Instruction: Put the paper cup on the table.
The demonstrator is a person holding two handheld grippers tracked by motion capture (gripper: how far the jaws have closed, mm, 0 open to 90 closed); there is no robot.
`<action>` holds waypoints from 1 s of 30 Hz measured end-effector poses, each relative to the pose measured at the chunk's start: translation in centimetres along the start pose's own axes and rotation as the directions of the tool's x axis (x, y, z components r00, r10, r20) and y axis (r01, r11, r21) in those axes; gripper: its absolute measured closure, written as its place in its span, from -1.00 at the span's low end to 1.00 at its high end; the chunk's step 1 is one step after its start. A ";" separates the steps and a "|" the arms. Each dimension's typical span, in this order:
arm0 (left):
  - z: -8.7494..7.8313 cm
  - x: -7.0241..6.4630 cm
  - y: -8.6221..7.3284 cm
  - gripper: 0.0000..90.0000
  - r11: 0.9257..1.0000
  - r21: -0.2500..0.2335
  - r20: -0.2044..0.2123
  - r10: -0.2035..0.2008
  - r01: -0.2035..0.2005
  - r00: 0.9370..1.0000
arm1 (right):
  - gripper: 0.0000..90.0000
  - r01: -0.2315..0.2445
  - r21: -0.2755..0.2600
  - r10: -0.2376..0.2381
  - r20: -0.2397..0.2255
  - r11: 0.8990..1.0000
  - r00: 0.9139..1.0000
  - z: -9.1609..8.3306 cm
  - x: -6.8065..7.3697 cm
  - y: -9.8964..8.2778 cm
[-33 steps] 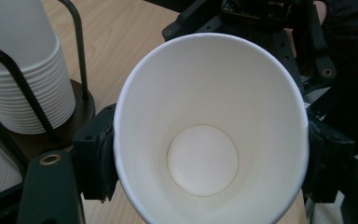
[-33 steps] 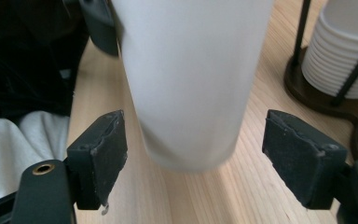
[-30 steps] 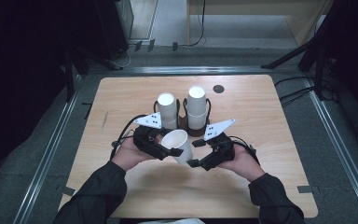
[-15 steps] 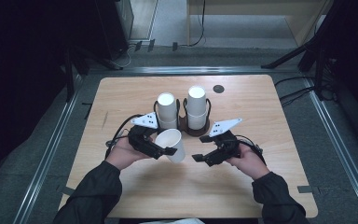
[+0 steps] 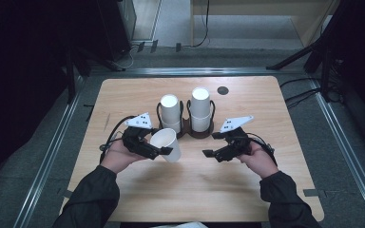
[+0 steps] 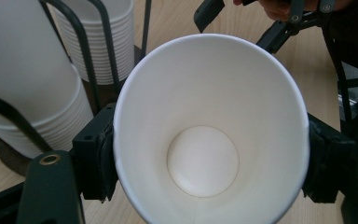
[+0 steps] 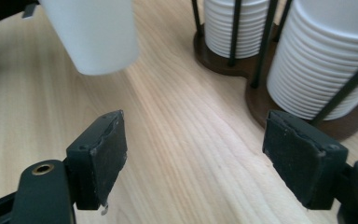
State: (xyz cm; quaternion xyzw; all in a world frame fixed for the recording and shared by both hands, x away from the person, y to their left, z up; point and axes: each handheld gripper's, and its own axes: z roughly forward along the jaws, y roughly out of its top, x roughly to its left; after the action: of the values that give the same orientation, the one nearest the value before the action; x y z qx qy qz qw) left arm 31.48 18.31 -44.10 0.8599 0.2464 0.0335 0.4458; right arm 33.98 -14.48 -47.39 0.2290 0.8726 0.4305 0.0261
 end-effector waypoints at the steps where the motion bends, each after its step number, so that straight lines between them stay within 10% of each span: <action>1: -0.2 0.1 -0.1 -0.50 1.000 -0.005 -0.003 -0.006 0.006 1.000 | -0.52 0.003 0.000 -0.003 0.001 1.000 1.000 0.0 -0.1 0.0; 30: -3.6 3.5 -2.1 -0.50 0.998 -0.030 -0.090 -0.059 0.057 0.994 | -0.48 0.095 0.015 -0.095 0.044 0.995 0.994 0.1 -0.3 -0.5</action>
State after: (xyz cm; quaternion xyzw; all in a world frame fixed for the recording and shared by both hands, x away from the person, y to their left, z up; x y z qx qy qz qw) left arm 32.71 23.65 -44.14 0.8439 0.2907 0.0630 0.4465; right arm 34.10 -14.80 -47.90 0.1970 0.8846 0.4178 0.0644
